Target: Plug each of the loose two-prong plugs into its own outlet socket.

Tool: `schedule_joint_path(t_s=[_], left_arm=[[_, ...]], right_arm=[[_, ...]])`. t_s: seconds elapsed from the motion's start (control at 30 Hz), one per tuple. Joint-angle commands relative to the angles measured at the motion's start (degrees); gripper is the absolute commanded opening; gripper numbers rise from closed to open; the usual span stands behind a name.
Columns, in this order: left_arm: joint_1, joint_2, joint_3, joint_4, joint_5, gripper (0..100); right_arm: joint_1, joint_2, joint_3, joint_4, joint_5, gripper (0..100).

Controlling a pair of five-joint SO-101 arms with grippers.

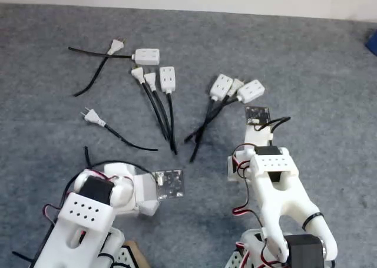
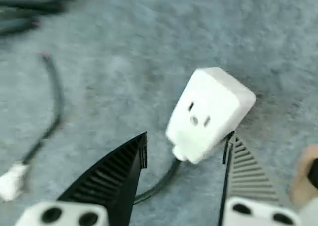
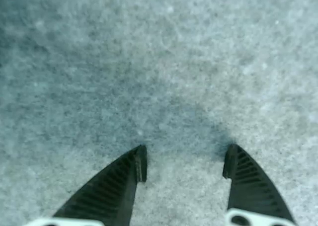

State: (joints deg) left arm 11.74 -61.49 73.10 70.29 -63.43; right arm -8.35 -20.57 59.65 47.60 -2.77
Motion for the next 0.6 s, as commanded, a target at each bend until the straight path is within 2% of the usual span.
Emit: schedule_joint_path(t_s=[0.0, 0.1, 0.4, 0.57], left_arm=[[0.04, 0.66, -5.58, 1.23, 0.53, 25], [-1.98, 5.67, -6.9, -0.26, 0.26, 25], [-7.6, 33.71, -16.22, -13.8, 0.35, 25], [-7.69, 45.05, -26.51, -14.77, 0.62, 25]], right_arm=[[0.92, -1.01, -0.31, -0.75, 0.0, 25.6], [0.92, -1.01, -0.31, -0.75, 0.0, 25.6], [0.92, -1.01, -0.31, -0.75, 0.0, 25.6], [0.92, -1.01, -0.4, -0.75, 0.0, 25.6]])
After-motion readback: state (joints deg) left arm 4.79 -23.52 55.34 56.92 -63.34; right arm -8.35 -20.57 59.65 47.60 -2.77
